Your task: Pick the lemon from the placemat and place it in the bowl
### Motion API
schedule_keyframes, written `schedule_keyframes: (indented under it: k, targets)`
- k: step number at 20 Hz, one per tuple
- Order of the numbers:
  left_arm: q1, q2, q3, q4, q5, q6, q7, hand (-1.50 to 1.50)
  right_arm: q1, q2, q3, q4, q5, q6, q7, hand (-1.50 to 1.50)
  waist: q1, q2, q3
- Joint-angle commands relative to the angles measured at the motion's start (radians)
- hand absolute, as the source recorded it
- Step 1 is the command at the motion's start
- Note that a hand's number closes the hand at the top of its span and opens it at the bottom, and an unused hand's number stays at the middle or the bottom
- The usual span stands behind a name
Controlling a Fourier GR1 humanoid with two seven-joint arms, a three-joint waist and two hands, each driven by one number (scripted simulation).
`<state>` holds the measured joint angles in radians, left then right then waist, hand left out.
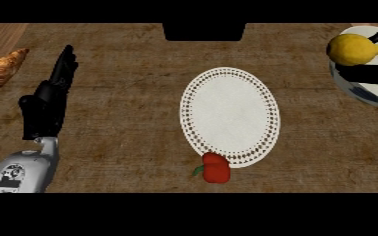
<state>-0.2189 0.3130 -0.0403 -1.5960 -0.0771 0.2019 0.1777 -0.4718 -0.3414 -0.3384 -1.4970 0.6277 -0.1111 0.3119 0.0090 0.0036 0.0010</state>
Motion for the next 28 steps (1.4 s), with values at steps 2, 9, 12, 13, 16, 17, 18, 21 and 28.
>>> schedule_keyframes:
  k: [2, 9, 12, 13, 16, 17, 18, 21, 28]
  targets:
    - [-0.024, -0.035, -0.003, 0.054, -0.024, 0.014, -0.03, 0.0, -0.033, -0.117, -0.079, 0.239, 0.019, -0.073, -0.172, 1.5, -0.002, 0.002, 0.0]
    - [-0.019, -0.025, 0.005, 0.024, -0.013, -0.007, -0.028, 0.0, -0.116, -0.26, -0.133, 0.681, 0.13, -0.272, -0.397, 1.5, 0.029, 0.012, 0.002]
    - [-0.007, -0.013, 0.018, -0.008, 0.0, -0.024, -0.005, 0.0, -0.195, -0.313, -0.161, 0.865, 0.126, -0.304, -0.453, 1.5, 0.034, 0.011, 0.002]
    - [-0.048, 0.005, 0.024, 0.029, 0.004, -0.051, -0.005, 0.0, -0.229, -0.307, -0.15, 0.923, 0.153, -0.335, -0.439, 1.5, 0.037, 0.015, 0.002]
    - [-0.03, -0.044, -0.008, 0.039, -0.038, -0.002, -0.045, 0.0, -0.269, -0.306, -0.213, 1.026, 0.074, -0.312, -0.475, 1.5, 0.041, 0.017, 0.003]
    - [-0.048, -0.041, -0.011, 0.019, -0.024, -0.018, -0.019, 0.0, -0.28, -0.314, -0.224, 1.061, 0.066, -0.289, -0.462, 1.5, 0.049, 0.02, 0.004]
    - [-0.058, -0.042, -0.015, -0.005, -0.03, -0.01, 0.019, 0.0, -0.276, -0.335, -0.222, 1.09, 0.06, -0.229, -0.476, -1.5, 0.058, 0.022, 0.006]
    - [-0.045, -0.05, -0.012, 0.024, -0.026, -0.014, -0.026, 0.0, -0.293, -0.311, -0.265, 1.137, 0.0, -0.213, -0.582, -1.5, 0.053, 0.024, 0.006]
    - [-0.046, -0.02, 0.011, -0.005, -0.004, -0.05, -0.002, 0.0, -0.319, -0.335, -0.354, 1.191, -0.107, -0.14, -0.784, -1.5, 0.052, 0.018, 0.005]
